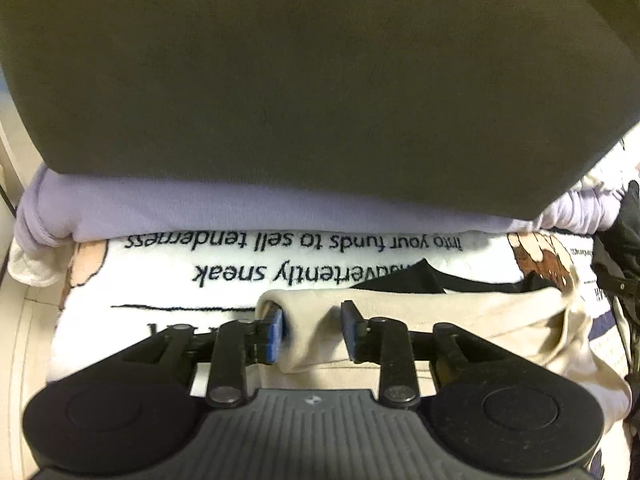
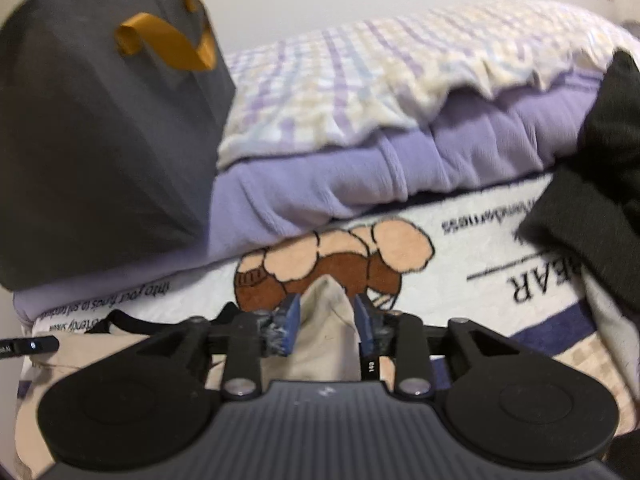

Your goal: Fold clothes

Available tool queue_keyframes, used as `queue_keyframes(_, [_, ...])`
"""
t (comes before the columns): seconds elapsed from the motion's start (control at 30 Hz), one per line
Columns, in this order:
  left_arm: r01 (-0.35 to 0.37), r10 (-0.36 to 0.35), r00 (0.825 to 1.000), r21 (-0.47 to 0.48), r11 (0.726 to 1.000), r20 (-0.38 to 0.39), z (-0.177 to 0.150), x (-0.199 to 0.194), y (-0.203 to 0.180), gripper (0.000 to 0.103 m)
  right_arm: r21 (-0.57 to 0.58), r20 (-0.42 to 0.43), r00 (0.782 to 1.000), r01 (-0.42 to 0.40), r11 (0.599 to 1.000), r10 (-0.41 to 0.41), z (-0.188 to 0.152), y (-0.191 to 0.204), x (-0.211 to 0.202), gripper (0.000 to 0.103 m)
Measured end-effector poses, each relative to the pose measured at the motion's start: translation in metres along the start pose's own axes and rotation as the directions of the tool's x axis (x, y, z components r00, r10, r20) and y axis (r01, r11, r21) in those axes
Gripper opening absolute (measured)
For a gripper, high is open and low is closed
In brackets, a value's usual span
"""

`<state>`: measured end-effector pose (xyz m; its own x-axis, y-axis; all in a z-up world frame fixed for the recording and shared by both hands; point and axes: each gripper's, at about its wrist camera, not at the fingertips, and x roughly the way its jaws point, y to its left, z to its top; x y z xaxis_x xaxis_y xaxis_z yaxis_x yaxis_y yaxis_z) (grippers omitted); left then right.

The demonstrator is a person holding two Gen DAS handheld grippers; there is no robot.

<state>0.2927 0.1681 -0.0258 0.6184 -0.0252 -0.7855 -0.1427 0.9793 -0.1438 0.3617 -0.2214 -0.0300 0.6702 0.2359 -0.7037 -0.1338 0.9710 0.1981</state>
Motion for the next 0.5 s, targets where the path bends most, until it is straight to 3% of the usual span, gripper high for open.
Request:
queue_keyframes(0.1, [-0.05, 0.046, 0.997, 0.062, 0.997, 0.063, -0.004, -0.019, -0.004, 0.057, -0.066, -0.028, 0.999, -0.027, 0.997, 0.026, -0.003, 0.014, -0.006, 0.035])
queue_keyframes(0.2, [-0.032, 0.029, 0.998, 0.059, 0.998, 0.048, -0.005, -0.029, 0.0, 0.057, -0.081, -0.063, 0.992, -0.112, 0.99, 0.107, -0.007, 0.029, -0.007, 0.033])
queue_keyframes(0.43, [0.128, -0.123, 0.991, 0.105, 0.986, -0.049, -0.019, -0.032, -0.007, 0.057, -0.053, -0.159, 0.932, -0.339, 0.939, 0.327, -0.015, 0.077, 0.007, 0.031])
queue_keyframes(0.5, [0.151, -0.143, 0.987, 0.126, 0.981, -0.067, -0.024, -0.032, -0.011, 0.057, -0.086, -0.187, 0.929, -0.339, 0.937, 0.319, -0.017, 0.093, 0.016, 0.031])
